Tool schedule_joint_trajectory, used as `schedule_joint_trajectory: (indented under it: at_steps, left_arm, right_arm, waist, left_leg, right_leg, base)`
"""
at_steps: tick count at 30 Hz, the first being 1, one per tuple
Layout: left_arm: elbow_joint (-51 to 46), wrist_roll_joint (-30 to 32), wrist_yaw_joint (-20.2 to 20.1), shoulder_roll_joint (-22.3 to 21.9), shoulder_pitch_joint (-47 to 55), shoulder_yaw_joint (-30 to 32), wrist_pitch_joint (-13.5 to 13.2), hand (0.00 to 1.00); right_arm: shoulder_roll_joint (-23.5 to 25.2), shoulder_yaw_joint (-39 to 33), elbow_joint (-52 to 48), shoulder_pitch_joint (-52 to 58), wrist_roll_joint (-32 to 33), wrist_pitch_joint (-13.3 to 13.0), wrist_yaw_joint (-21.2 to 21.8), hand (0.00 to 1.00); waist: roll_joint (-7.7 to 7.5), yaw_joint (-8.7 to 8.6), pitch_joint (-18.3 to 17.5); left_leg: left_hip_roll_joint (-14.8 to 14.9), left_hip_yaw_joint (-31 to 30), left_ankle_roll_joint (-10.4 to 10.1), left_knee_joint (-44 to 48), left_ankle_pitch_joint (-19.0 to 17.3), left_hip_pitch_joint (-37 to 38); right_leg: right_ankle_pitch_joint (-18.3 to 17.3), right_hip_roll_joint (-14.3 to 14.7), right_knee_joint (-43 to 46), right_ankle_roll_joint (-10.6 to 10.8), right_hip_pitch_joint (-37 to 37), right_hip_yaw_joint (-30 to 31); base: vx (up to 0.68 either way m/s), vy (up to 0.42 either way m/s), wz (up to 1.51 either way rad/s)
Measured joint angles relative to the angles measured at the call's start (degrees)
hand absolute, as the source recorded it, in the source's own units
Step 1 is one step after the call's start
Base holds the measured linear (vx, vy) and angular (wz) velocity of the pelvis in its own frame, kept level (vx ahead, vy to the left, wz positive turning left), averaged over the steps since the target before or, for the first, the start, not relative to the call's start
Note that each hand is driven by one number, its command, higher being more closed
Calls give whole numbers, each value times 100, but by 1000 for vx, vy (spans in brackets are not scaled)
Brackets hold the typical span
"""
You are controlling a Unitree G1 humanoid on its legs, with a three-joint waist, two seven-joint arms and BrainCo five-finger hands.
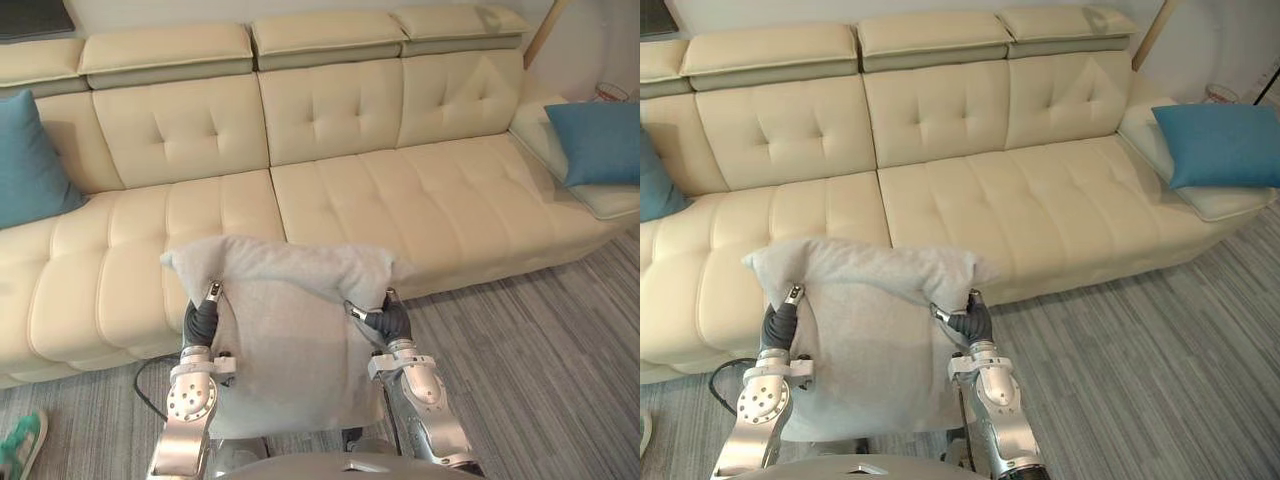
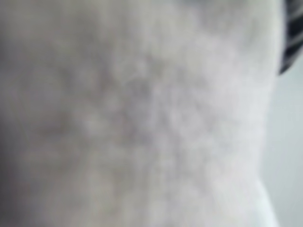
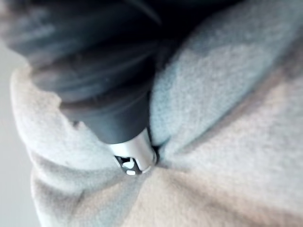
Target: Pick up cushions and gather them together orderly.
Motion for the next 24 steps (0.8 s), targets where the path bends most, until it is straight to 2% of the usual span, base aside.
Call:
schedule_joint_trajectory:
  at_steps: [2, 3, 5, 8, 9, 10, 13, 14, 15, 16, 17, 18, 19, 20, 21, 22, 23, 24]
  left_arm:
    - [0, -1, 0, 13, 1, -34, -13, 100]
    - [0, -2, 0, 26, -1, -63, -14, 100]
    - [-1, -30, 5, 39, -10, -77, -21, 100]
    - [-17, -57, 32, 63, -69, -77, -23, 100]
    - [-17, -124, 68, 70, -183, -79, -23, 100]
    - [-17, -164, 124, 96, -259, -93, -24, 100]
    - [36, -167, 205, 245, -603, -147, -24, 100]
    - [194, -169, 247, 310, -858, -210, -55, 100]
    - [288, -174, 257, 377, -1001, -257, -60, 100]
    - [409, -175, 253, 496, -1163, -373, -67, 100]
    - [412, -179, 253, 484, -1141, -373, -67, 100]
    - [412, -224, 253, 374, -1026, -370, -76, 100]
    - [411, -227, 252, 225, -863, -370, -94, 100]
    - [416, -232, 250, 152, -815, -372, -102, 100]
    - [436, -275, 243, 49, -770, -396, -102, 100]
    - [509, -388, 233, -13, -763, -468, -103, 100]
    - [604, -440, 222, -44, -773, -523, -104, 100]
    - [692, -450, 199, -56, -761, -525, -103, 100]
  right_arm:
    - [-5, -18, -3, 7, -64, -2, -5, 100]
    - [-6, -23, -4, 25, -90, -2, -14, 100]
    - [-3, -25, -14, 21, -90, -3, -22, 100]
    - [2, -18, -20, -49, -88, -3, -36, 100]
    - [-1, -37, -21, -170, -87, -3, -58, 100]
    - [-2, -56, -25, -236, -87, -3, -60, 100]
    - [-12, -229, -50, -429, -83, -4, -64, 100]
    - [-2, -319, -57, -511, -73, -4, -69, 100]
    - [-6, -377, -73, -543, -72, -3, -68, 100]
    - [-41, -519, -169, -552, -66, 1, -55, 100]
    - [-56, -521, -211, -547, -62, 1, -46, 100]
    - [-135, -503, -269, -546, -44, -1, -18, 100]
    - [-256, -413, -269, -545, -35, 3, -2, 100]
    - [-327, -402, -269, -561, -34, 5, 1, 100]
    - [-390, -403, -271, -552, -28, 10, -5, 100]
    - [-482, -412, -283, -510, 24, 8, -18, 100]
    - [-552, -413, -298, -486, 27, 10, -39, 100]
    - [-596, -410, -368, -426, 23, 17, -49, 100]
  waist:
    - [-41, -19, 25]
    - [-90, -98, 48]
    - [-142, -114, 78]
    - [-136, -113, 131]
    - [-64, -129, 296]
    - [-32, -175, 327]
    - [-74, -223, 401]
    - [-141, -259, 440]
    - [-196, -283, 467]
    - [-316, -421, 434]
    - [-336, -441, 421]
    - [-160, -483, 426]
    - [88, -432, 309]
    - [183, -407, 265]
    - [253, -413, 222]
    - [291, -507, 195]
    - [290, -527, 196]
    - [284, -466, 200]
  left_leg:
    - [-152, -144, 61, 268, -227, -130]
    - [-242, -200, 102, 345, -269, -130]
    - [-285, -236, 170, 497, -361, -156]
    - [-253, -355, 279, 753, -461, -333]
    - [-215, -480, 359, 821, -491, -346]
    - [-205, -629, 358, 858, -513, -394]
    - [-181, -1001, 289, 836, -566, -409]
    - [-255, -1187, 250, 762, -588, -386]
    - [-336, -1337, 234, 706, -600, -363]
    - [-411, -1679, 46, 747, -722, -343]
    - [-400, -1784, -36, 743, -772, -303]
    - [-199, -2011, -285, 613, -876, -151]
    - [148, -2071, -402, 582, -902, -125]
    - [218, -2150, -550, 922, -898, -203]
    - [229, -2119, -730, 1564, -757, -351]
    - [358, -1894, -680, 2200, -355, -582]
    - [576, -1611, -559, 2712, 158, -792]
    - [767, -1282, -380, 3097, 646, -976]
  right_leg:
    - [-335, -157, 715, 33, -337, 70]
    - [-483, -263, 1014, 9, -435, 53]
    - [-619, -365, 1407, -121, -552, 30]
    - [-598, -446, 1881, -178, -778, -150]
    - [-734, -487, 2282, -446, -963, -228]
    - [-944, -464, 2248, -359, -1036, -271]
    - [-874, -379, 1564, -174, -1192, -247]
    - [-700, -455, 1330, 114, -1339, -117]
    - [-632, -545, 1274, 226, -1395, -27]
    - [-581, -689, 1614, 197, -1569, 65]
    - [-559, -669, 1886, 157, -1641, 48]
    - [-874, -489, 2409, 10, -1725, -113]
    - [-1096, -205, 2440, -119, -1722, -274]
    - [-1177, -64, 2440, -211, -1726, -323]
    - [-1286, 87, 2420, -323, -1692, -400]
    - [-1365, 264, 2353, -454, -1543, -534]
    - [-1408, 371, 2254, -569, -1373, -601]
    - [-1447, 427, 2145, -657, -1194, -593]
  base:
    - [-115, 145, -5]
    - [-75, 132, 18]
    - [-46, 113, 15]
    - [-14, 58, 18]
    - [0, -19, 41]
    - [17, -51, 55]
    - [116, -203, 69]
    - [125, -219, 76]
    - [220, -403, 130]
    - [216, -385, 109]
    - [381, -575, 107]
    - [431, -465, 26]
    - [468, -428, 5]
    - [460, -289, -25]
    - [474, -280, -5]
    - [644, -381, 5]
    - [529, -302, -3]
    - [513, -248, -20]
